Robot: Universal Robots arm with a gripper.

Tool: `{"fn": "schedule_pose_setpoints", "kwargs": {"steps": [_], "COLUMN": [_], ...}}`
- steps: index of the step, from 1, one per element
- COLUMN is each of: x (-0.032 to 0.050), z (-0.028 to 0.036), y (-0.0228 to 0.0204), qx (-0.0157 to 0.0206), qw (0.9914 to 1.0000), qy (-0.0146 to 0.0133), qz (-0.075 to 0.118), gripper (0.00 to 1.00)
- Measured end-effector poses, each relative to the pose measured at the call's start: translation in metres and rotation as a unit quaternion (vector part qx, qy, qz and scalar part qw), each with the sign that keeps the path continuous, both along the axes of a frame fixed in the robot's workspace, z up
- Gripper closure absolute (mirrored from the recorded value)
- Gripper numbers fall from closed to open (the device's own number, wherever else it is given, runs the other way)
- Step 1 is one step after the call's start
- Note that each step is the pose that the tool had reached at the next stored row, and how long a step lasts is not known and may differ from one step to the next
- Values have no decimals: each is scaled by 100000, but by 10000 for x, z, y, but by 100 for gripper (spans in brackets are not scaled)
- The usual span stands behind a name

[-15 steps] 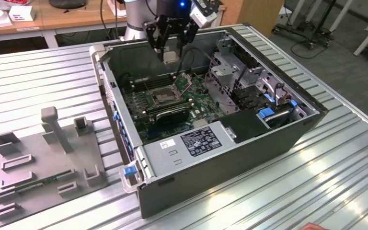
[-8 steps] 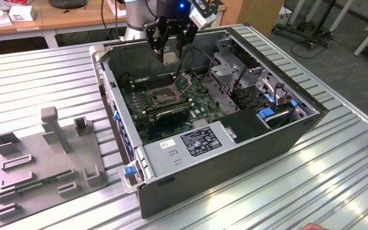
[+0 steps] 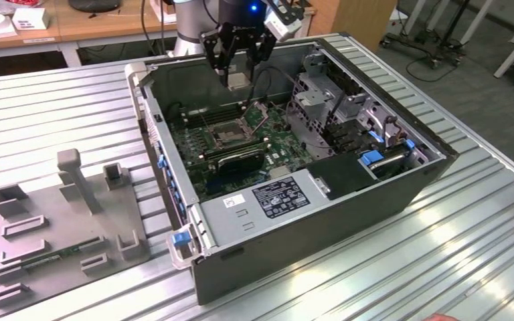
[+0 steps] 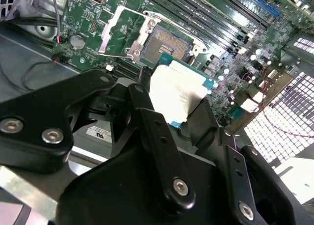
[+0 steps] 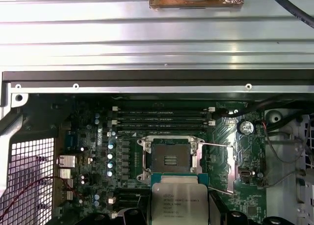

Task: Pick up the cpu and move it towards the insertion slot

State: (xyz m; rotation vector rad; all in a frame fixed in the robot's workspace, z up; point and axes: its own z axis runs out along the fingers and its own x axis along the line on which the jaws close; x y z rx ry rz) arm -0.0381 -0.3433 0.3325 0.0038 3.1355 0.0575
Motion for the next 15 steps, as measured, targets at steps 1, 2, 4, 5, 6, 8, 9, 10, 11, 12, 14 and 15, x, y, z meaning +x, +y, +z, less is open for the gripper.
{"fn": "schedule_pose_setpoints", "kwargs": {"steps": [1,2,4,5,6,8,9,10,11,12,14,15], "x": [0,0,0,0,0,1,1,0,0,0,0,0], "z": [0,0,0,0,0,-2,-2,-1,-1,-2,-2,-2], "y": [0,0,0,0,0,0,0,0,0,0,0,0], "qx": [-1,-1,-8,-11,-10,-1,-3,-9,-8,-7,-7,-8], "qw": [100000,100000,100000,100000,100000,99998,99996,99996,99996,99994,99992,99992], "qy": [2,2,112,145,201,576,857,897,914,1088,1261,1276], "qz": [3,3,10,3,0,7,7,4,-2,4,4,4], "gripper": [46,46,46,46,46,46,46,46,46,46,46,46]}}
